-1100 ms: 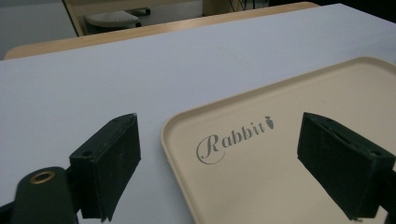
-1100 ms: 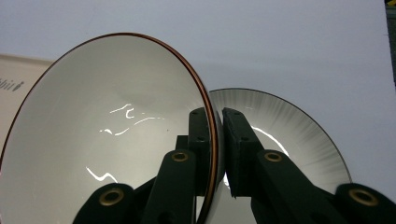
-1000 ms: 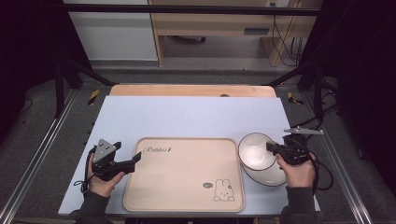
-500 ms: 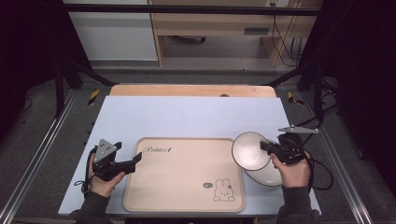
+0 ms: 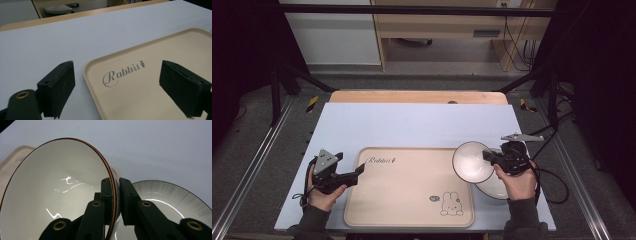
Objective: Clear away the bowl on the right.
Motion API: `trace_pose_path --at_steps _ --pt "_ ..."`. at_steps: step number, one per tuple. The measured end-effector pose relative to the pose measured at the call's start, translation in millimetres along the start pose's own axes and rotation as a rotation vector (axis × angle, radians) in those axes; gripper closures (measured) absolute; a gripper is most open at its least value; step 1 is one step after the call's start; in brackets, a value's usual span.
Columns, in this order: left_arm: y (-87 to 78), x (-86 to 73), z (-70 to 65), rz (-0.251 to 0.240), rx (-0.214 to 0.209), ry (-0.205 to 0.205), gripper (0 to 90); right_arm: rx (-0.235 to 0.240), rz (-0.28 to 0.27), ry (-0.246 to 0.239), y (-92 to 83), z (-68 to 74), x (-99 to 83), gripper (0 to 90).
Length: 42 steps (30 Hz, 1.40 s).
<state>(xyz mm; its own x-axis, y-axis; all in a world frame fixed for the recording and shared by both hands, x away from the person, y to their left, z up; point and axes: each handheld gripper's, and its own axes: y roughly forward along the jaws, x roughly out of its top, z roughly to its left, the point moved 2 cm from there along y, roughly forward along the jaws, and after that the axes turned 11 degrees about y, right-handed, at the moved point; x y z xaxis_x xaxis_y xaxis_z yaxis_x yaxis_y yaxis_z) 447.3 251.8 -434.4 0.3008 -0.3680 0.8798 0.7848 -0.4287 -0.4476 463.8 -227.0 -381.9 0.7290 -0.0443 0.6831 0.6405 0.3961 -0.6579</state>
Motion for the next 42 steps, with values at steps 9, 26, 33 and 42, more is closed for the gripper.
trace_pose_path --at_steps 9,26,33,42 --pt "0.2 -0.1 -0.2 0.002 0.0 0.001 12.7 0.018 0.009 -0.019 5.5 10.5 1.4 82.1" --pt "0.4 -0.1 -0.4 0.003 -0.001 0.002 12.7 0.051 0.029 -0.06 18.5 32.3 6.2 82.1" --pt "-0.3 0.5 -0.2 -0.001 -0.002 0.002 12.7 0.059 0.034 -0.081 24.5 41.0 8.1 82.1" --pt "-0.8 1.1 -0.6 -0.002 -0.006 0.005 12.6 0.08 0.063 -0.109 37.6 57.9 7.1 82.1"
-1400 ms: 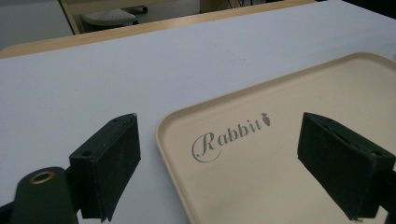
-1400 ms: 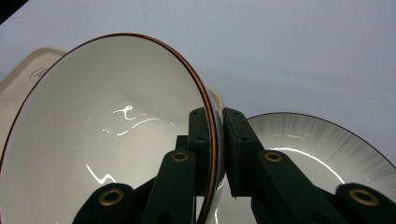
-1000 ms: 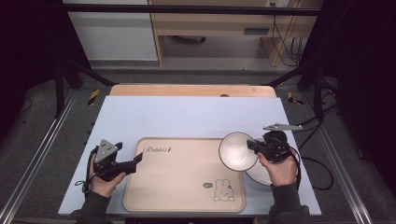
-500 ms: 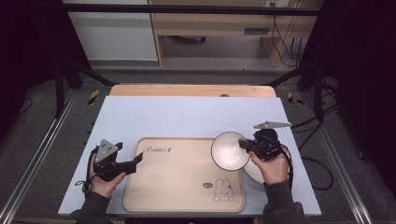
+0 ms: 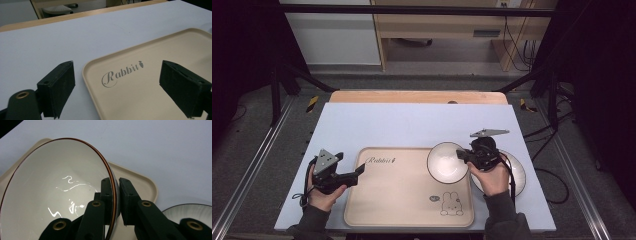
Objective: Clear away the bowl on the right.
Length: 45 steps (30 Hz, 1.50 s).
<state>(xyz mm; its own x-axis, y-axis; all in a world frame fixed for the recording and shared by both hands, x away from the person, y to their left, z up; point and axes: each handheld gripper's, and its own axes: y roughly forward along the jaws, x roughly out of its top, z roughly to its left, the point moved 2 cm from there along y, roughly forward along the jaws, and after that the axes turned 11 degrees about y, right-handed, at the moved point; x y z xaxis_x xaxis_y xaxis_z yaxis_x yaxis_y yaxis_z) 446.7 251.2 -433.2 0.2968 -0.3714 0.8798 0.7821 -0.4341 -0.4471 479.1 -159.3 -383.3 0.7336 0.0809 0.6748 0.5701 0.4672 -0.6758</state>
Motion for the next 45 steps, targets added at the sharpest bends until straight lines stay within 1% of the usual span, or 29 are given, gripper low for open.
trace_pose_path --at_steps 1,2,3,4,8,18,26,28,29,33,34,38,39,40,42,45 --pt "-0.1 0.0 0.0 0.001 0.0 0.001 12.6 0.007 0.007 -0.004 4.0 4.5 0.4 82.1" --pt "-0.2 0.0 0.1 0.001 0.0 0.001 12.6 0.007 0.007 -0.004 4.0 4.5 0.4 82.1" --pt "-0.5 0.3 0.0 -0.003 0.0 -0.002 12.6 0.011 0.013 -0.011 7.7 8.8 1.1 82.1" --pt "-0.5 0.3 0.0 -0.003 0.0 -0.002 12.6 0.011 0.013 -0.011 7.7 8.8 1.1 82.1" --pt "-0.9 0.5 0.1 -0.004 -0.002 -0.001 12.5 0.024 0.025 -0.021 14.9 16.9 2.8 82.1" --pt "-0.7 0.3 0.7 0.0 -0.003 -0.002 12.5 0.029 0.036 -0.021 25.6 21.9 4.8 82.1" --pt "-1.4 0.5 1.4 -0.004 -0.003 -0.005 12.4 0.037 0.046 -0.024 38.7 27.7 7.1 82.1" --pt "-1.5 0.5 1.7 -0.002 -0.003 -0.003 12.4 0.039 0.053 -0.017 44.8 30.2 7.3 82.1" --pt "-1.5 0.5 1.7 -0.002 -0.003 -0.003 12.4 0.038 0.056 -0.021 46.6 30.6 7.5 82.0" --pt "-1.0 0.4 1.6 -0.002 -0.002 -0.004 12.4 0.039 0.051 -0.017 53.5 31.9 8.5 82.1" --pt "-1.2 0.3 1.6 -0.002 -0.002 -0.005 12.4 0.039 0.05 -0.009 54.9 32.9 8.7 82.1" --pt "-1.2 0.3 1.7 -0.002 -0.003 -0.005 12.4 0.04 0.045 -0.01 59.2 34.1 8.9 82.0" --pt "-1.1 0.3 1.6 -0.002 -0.003 -0.005 12.4 0.04 0.045 0.0 60.7 35.3 8.8 82.0" --pt "-1.0 0.3 1.5 -0.001 -0.003 -0.004 12.4 0.038 0.046 -0.009 62.7 35.4 8.9 82.0" --pt "-1.1 0.4 1.3 -0.002 -0.003 -0.004 12.4 0.036 0.049 -0.009 65.5 36.2 8.9 82.0" --pt "-0.9 0.3 1.2 0.0 -0.003 -0.003 12.4 0.039 0.049 0.001 70.1 37.9 8.6 82.0"
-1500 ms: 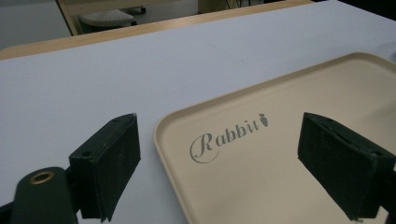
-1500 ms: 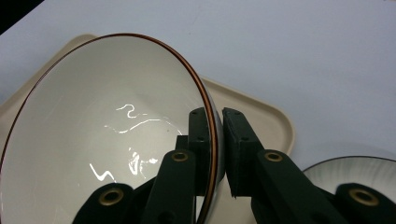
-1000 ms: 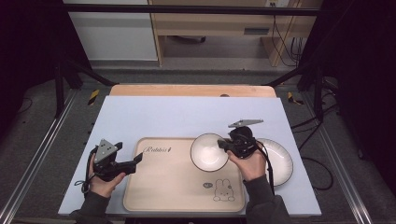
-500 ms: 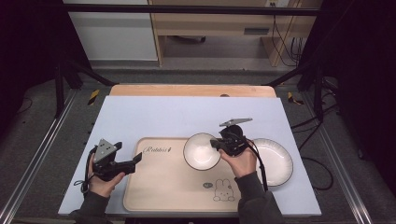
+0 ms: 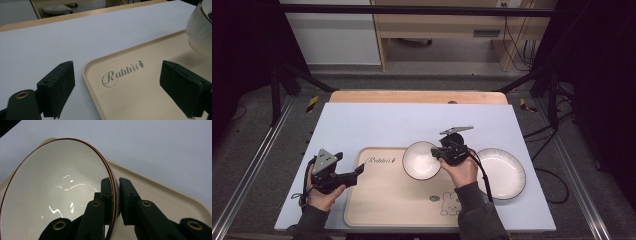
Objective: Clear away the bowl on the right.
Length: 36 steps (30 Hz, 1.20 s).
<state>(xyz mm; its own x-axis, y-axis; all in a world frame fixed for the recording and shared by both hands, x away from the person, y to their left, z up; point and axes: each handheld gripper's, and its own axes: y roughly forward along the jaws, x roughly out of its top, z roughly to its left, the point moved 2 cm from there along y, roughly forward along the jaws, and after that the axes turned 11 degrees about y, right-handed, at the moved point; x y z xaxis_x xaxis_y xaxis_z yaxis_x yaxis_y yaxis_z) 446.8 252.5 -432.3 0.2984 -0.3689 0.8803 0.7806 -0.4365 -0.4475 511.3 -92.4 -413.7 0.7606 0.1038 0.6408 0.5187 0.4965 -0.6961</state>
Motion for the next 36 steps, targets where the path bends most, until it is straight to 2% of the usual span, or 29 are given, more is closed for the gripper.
trace_pose_path --at_steps 18,36 --pt "0.0 0.0 -0.1 0.001 -0.001 0.0 12.4 -0.011 0.021 0.008 23.6 6.8 -1.5 82.0" --pt "0.3 -0.6 0.0 0.005 -0.003 0.002 12.3 -0.021 0.063 0.013 43.6 5.7 -5.6 81.9"
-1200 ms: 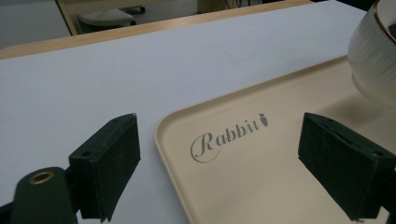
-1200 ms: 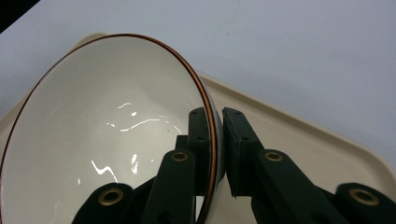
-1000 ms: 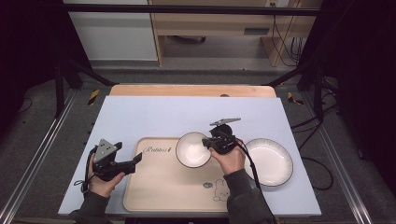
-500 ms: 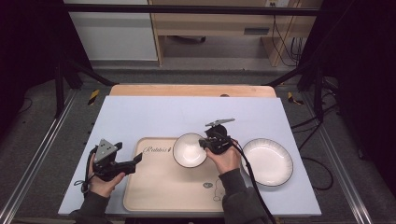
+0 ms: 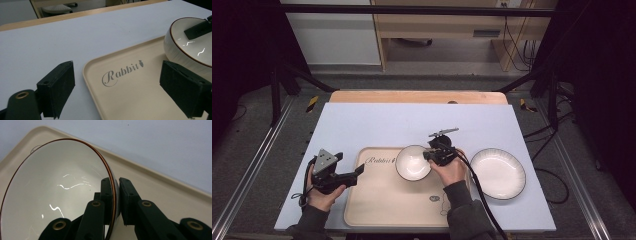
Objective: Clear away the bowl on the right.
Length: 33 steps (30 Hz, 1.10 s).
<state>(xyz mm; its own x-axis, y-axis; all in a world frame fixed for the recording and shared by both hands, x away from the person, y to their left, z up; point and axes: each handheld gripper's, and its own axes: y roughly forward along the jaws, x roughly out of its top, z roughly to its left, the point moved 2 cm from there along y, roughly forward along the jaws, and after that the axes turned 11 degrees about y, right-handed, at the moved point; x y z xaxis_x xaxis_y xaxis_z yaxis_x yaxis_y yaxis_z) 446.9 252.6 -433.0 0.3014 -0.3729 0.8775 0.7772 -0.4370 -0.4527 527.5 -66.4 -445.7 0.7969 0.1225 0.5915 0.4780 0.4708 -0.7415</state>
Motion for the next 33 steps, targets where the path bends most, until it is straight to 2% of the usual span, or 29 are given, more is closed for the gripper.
trace_pose_path --at_steps 11,15,21,30,33 --pt "0.2 -0.3 -0.1 0.003 -0.001 0.001 12.3 0.019 0.018 0.024 5.1 -2.8 -1.9 81.7" --pt "0.7 -0.2 -0.7 0.003 0.0 0.003 12.4 0.019 0.002 0.009 7.3 -3.2 -1.1 81.3" --pt "0.6 -0.5 -0.3 0.002 0.0 0.001 12.3 -0.008 0.005 -0.002 10.0 -5.1 -2.2 81.5" --pt "0.7 -0.6 -0.2 0.003 0.0 0.0 12.3 -0.021 -0.003 -0.017 12.3 -5.3 -2.8 80.2" --pt "0.3 -0.4 -0.1 0.003 0.0 0.001 12.3 -0.009 -0.01 -0.024 12.2 -4.3 -3.1 74.9"
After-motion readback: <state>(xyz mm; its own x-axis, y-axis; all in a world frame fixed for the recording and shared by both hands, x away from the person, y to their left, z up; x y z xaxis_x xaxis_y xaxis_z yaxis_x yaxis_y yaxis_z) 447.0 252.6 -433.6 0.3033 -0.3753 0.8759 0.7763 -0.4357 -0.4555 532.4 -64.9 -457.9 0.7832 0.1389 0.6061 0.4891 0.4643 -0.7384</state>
